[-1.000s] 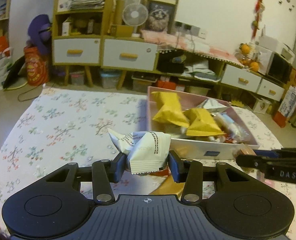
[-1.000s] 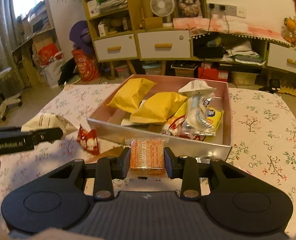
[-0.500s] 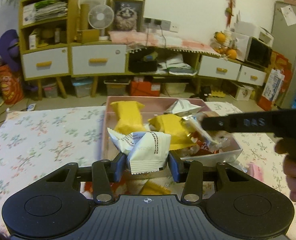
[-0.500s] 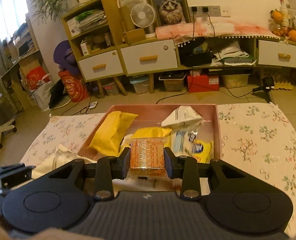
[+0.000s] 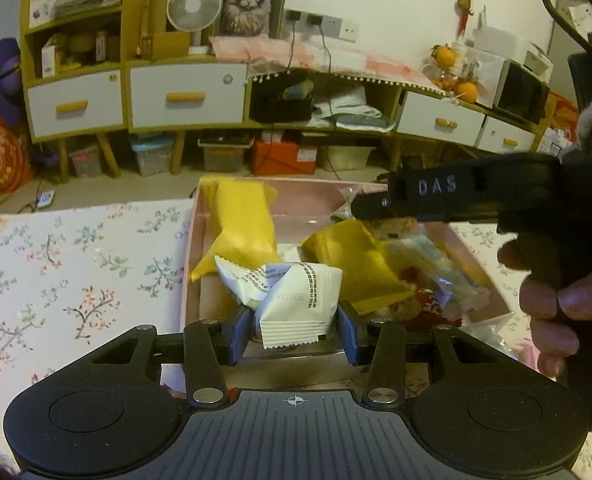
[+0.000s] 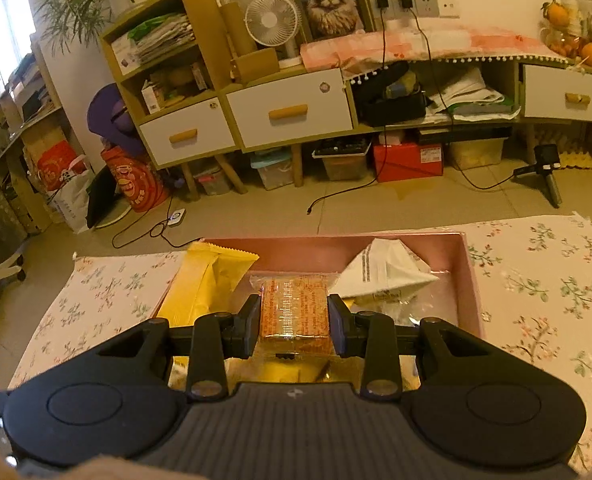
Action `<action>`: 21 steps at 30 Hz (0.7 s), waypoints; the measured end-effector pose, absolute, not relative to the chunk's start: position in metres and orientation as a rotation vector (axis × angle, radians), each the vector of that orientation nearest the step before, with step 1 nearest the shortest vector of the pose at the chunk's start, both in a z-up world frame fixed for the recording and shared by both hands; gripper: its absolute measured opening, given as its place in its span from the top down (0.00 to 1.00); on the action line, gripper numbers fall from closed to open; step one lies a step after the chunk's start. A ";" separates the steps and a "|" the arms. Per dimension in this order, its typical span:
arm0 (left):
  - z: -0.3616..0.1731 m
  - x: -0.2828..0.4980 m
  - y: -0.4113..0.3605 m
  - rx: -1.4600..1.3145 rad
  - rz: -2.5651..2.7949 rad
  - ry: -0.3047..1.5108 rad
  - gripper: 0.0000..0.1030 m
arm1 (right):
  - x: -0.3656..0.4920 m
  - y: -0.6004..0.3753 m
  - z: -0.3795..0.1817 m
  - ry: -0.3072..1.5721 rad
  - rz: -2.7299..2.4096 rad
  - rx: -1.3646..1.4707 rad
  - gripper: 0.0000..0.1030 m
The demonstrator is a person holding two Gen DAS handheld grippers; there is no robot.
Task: Organize snacks
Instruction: 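Carry both packets into the box and open both tools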
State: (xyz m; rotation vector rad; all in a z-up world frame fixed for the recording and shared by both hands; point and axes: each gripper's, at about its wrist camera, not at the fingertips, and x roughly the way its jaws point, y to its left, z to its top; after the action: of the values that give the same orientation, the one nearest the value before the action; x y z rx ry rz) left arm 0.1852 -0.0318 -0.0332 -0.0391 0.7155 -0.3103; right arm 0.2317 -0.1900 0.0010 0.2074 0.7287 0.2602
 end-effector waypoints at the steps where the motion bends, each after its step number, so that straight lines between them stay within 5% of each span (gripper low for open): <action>1: -0.035 0.187 -0.031 -0.040 -0.308 0.721 0.59 | 0.234 -0.189 0.000 0.730 0.258 0.212 0.69; 13: -0.042 0.196 -0.027 -0.045 -0.318 0.740 0.55 | 0.246 -0.181 0.004 0.721 0.256 0.220 0.67; 15: -0.042 0.196 -0.027 -0.049 -0.324 0.746 0.53 | 0.247 -0.182 0.007 0.712 0.256 0.228 0.50; 21: -0.037 0.193 -0.030 -0.026 -0.332 0.746 0.35 | 0.242 -0.180 0.013 0.708 0.265 0.207 0.46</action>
State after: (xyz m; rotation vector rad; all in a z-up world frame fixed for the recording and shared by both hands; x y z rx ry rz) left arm 0.1925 -0.0299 -0.0372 -0.0261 0.7457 -0.3322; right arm 0.2424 -0.1803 0.0131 0.2069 0.7080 0.2648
